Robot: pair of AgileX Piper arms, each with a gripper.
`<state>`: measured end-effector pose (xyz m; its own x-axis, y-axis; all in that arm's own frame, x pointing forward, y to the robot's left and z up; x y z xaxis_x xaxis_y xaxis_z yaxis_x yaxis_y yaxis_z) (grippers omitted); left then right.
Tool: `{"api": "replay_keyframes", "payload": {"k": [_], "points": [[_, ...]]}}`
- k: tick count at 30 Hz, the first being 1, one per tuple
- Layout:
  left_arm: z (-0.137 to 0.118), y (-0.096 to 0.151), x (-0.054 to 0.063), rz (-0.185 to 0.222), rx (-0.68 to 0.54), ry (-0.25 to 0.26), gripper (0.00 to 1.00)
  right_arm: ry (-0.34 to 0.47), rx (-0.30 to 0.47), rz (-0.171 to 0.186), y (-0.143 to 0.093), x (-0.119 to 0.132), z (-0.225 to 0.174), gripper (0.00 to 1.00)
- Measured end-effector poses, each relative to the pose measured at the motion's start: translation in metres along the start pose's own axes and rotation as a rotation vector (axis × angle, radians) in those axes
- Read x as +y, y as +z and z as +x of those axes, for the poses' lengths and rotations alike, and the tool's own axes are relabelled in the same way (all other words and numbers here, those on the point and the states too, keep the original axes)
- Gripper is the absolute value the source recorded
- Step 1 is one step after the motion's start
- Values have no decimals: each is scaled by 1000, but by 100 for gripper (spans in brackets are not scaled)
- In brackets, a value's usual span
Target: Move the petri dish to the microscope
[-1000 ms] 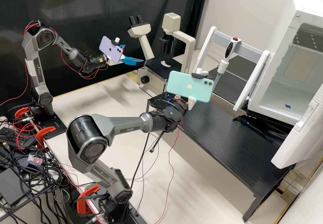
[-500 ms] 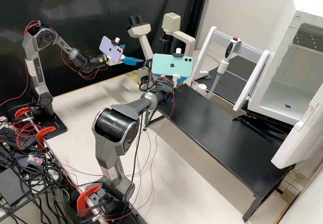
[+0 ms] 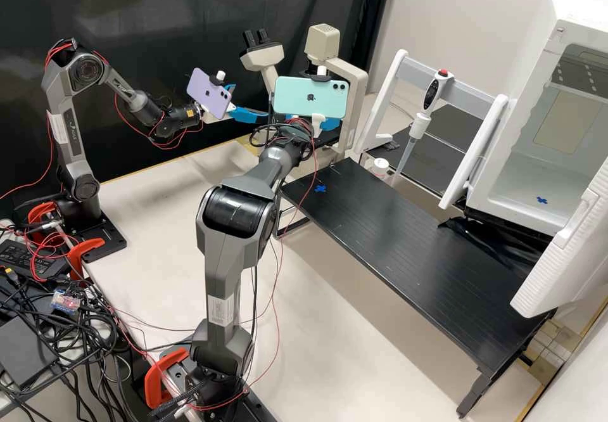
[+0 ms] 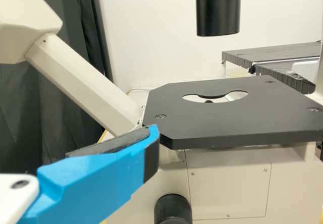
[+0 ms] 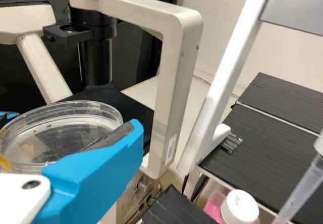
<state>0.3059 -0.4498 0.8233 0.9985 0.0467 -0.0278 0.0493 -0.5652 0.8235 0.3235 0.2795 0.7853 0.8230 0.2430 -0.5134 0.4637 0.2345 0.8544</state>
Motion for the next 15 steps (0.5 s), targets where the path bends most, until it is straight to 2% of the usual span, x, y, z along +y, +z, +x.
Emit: {"api": "replay_keyframes", "payload": {"k": [4, 7, 11, 15], "points": [[0, 0, 0, 0, 0, 0, 100, -3, -3, -4, -8, -6, 17, 0], [0, 0, 0, 0, 0, 0, 100, -18, -5, 11, -12, -14, 32, 0], [0, 0, 0, 0, 0, 0, 100, -42, -17, -6, -12, -28, 55, 0], [0, 0, 0, 0, 0, 0, 100, -55, -55, 19, -5, -45, 79, 0]]}}
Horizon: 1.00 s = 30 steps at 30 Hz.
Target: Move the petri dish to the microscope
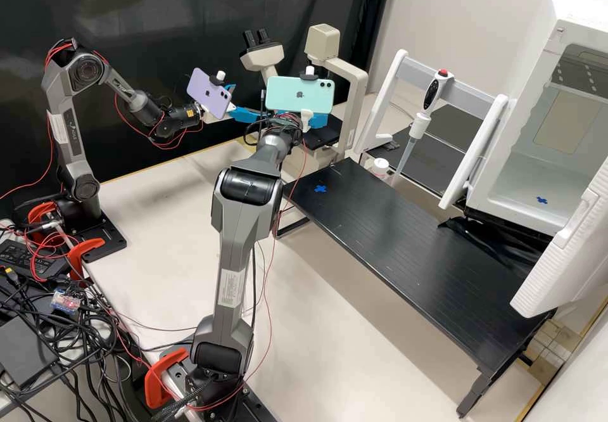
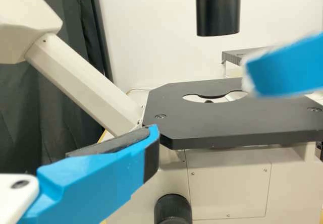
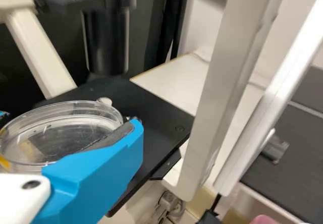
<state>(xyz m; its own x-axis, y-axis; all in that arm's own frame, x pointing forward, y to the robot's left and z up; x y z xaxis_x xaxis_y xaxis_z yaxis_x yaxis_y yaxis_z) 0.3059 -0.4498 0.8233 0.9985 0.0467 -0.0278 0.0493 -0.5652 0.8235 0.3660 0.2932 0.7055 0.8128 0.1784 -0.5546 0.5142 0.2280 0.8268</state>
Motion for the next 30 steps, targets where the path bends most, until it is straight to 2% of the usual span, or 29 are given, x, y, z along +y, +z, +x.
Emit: {"api": "replay_keyframes", "payload": {"k": [5, 8, 9, 10, 13, 14, 15, 16, 17, 18, 19, 23, 30], "points": [[0, 0, 0, 0, 0, 0, 100, 26, -55, 60, 13, -13, 26, 0], [0, 0, 0, 0, 0, 0, 100, 57, -71, 72, 21, -18, 35, 0], [0, 0, 0, 0, 0, 0, 100, 73, -69, 61, 22, -19, 38, 0], [0, 0, 0, 0, 0, 0, 100, 81, -69, 76, 24, -20, 40, 0], [0, 0, 0, 0, 0, 0, 100, 105, -52, 87, 27, -23, 46, 0], [0, 0, 0, 0, 0, 0, 100, 116, -42, 103, 27, -23, 49, 0], [0, 0, 0, 0, 0, 0, 100, 118, -33, 93, 29, -25, 53, 0], [0, 0, 0, 0, 0, 0, 100, 125, -22, 109, 31, -25, 57, 0], [0, 0, 0, 0, 0, 0, 100, 127, -17, 98, 32, -27, 60, 0], [0, 0, 0, 0, 0, 0, 100, 124, 2, 115, 32, -28, 63, 0], [0, 0, 0, 0, 0, 0, 100, 121, 6, 110, 32, -30, 65, 0], [0, 0, 0, 0, 0, 0, 100, 201, 73, 111, 22, -16, 72, 0], [0, 0, 0, 0, 0, 0, 100, 236, 102, 97, 18, -12, 86, 0]]}}
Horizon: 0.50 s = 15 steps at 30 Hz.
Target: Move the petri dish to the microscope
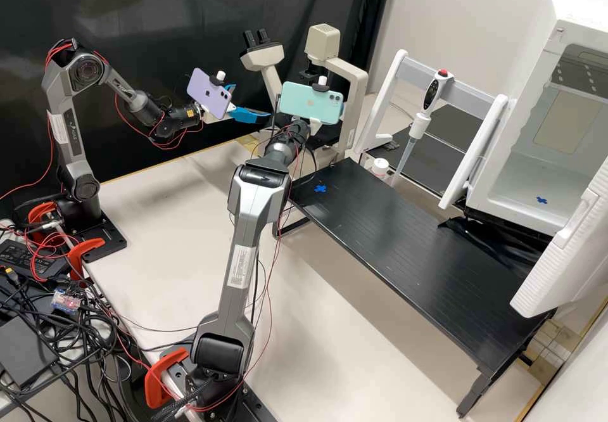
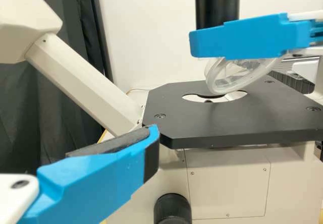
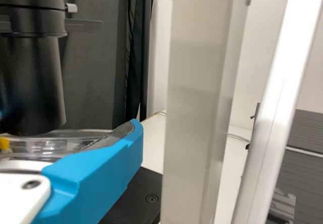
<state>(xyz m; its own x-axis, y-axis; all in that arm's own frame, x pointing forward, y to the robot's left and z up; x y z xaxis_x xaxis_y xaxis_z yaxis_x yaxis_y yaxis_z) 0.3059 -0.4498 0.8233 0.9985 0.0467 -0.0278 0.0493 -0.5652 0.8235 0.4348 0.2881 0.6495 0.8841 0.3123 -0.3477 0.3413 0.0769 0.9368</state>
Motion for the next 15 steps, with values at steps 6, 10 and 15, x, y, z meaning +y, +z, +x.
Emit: {"api": "replay_keyframes", "payload": {"k": [6, 10, 15], "points": [[0, 0, 0, 0, 0, 0, 100, -9, -2, -24, 0, 2, 1, 0], [0, 0, 0, 0, 0, 0, 100, -15, -17, -26, 6, 1, 1, 0], [0, 0, 0, 0, 0, 0, 100, -39, -49, -11, 24, 0, -5, 0]]}}
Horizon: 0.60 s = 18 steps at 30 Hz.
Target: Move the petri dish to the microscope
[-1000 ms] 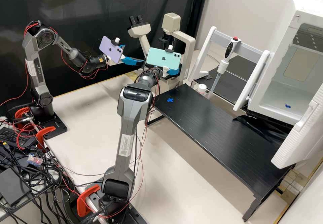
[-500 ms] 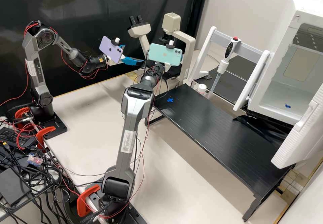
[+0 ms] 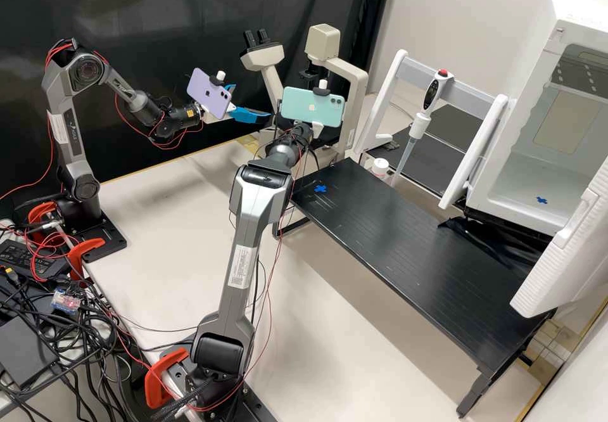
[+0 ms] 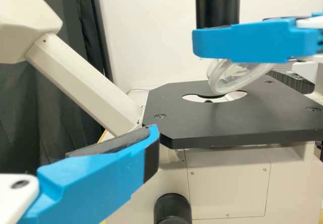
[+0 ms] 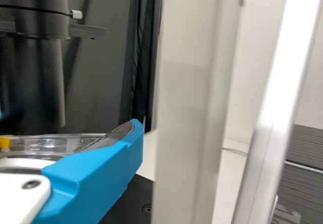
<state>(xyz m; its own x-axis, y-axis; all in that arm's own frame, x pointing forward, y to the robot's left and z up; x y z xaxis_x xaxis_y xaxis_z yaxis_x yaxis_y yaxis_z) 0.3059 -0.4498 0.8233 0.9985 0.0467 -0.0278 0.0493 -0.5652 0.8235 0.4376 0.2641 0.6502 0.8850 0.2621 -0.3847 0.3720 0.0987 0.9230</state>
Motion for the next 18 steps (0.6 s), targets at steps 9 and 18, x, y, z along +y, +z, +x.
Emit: {"api": "replay_keyframes", "payload": {"k": [9, 18], "points": [[0, 0, 0, 0, 0, 0, 100, -61, -73, 55, 29, 1, -20, 0], [0, 0, 0, 0, 0, 0, 100, -76, -78, 52, 30, 0, -29, 0]]}}
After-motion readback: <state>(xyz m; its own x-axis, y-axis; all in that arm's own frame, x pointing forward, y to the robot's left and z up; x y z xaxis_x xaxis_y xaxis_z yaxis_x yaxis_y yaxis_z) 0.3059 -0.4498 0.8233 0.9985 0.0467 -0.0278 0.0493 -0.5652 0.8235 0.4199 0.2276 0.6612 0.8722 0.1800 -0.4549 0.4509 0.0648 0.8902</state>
